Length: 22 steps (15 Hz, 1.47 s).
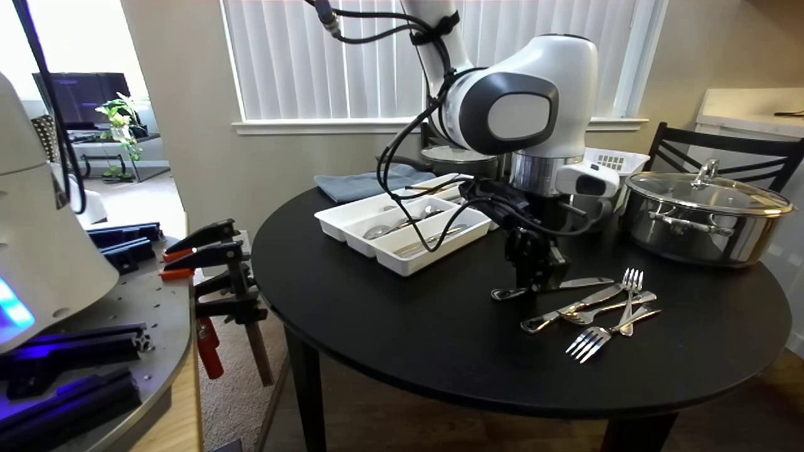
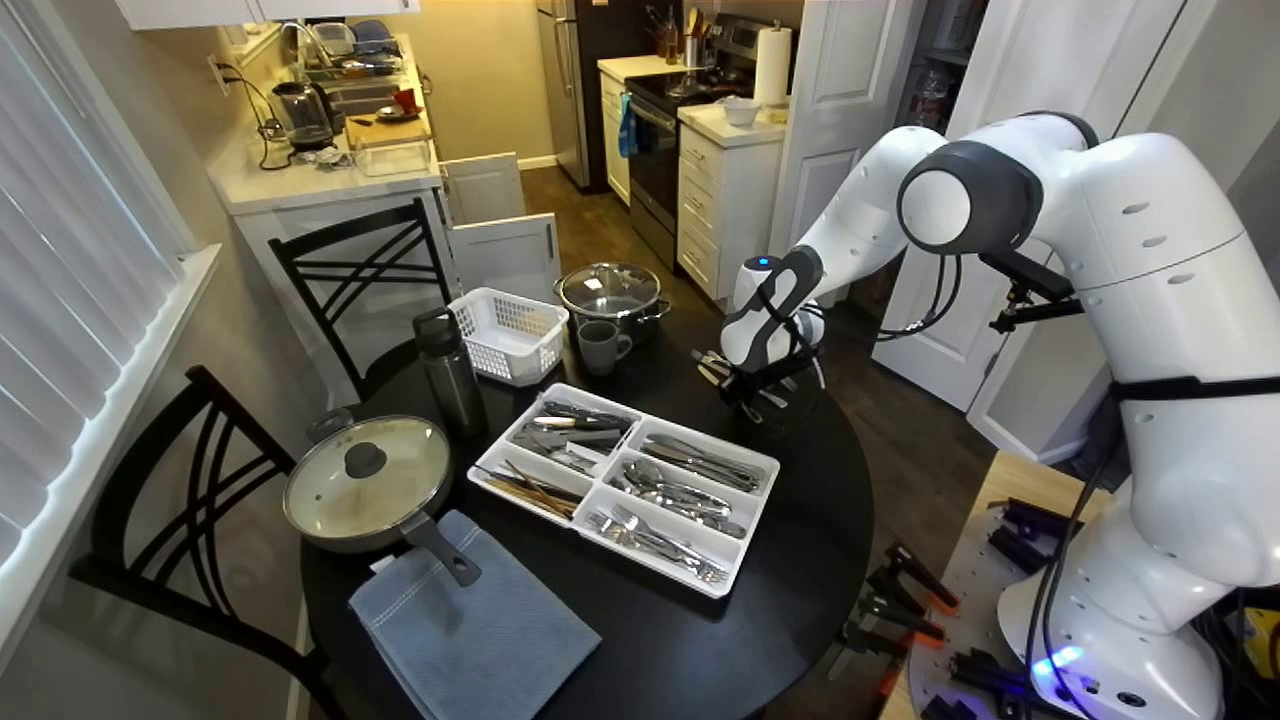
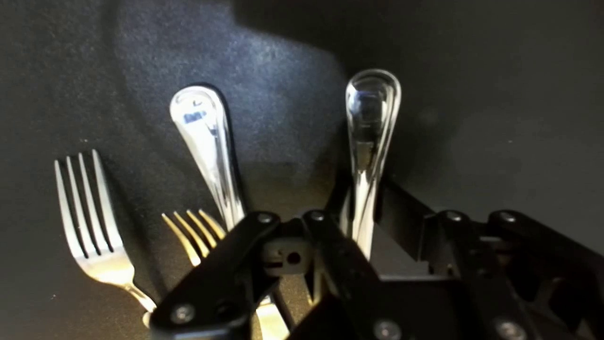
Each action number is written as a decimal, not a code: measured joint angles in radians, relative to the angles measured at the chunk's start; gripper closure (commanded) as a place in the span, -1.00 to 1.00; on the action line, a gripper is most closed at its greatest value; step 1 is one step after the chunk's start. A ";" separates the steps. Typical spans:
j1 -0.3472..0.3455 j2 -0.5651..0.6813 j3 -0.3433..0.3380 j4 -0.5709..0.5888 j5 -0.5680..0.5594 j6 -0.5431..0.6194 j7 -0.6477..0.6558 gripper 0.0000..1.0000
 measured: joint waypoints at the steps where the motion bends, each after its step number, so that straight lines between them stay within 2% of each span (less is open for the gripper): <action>1: 0.000 0.000 0.003 0.001 0.001 0.000 0.000 0.89; 5: -0.001 -0.003 0.039 0.012 0.013 0.001 -0.001 0.89; 12: -0.020 -0.085 0.149 0.010 0.031 0.010 -0.063 0.89; 19: -0.021 -0.147 0.292 -0.087 0.035 0.001 -0.204 0.89; 22: -0.006 -0.168 0.306 -0.127 0.035 -0.001 -0.232 0.89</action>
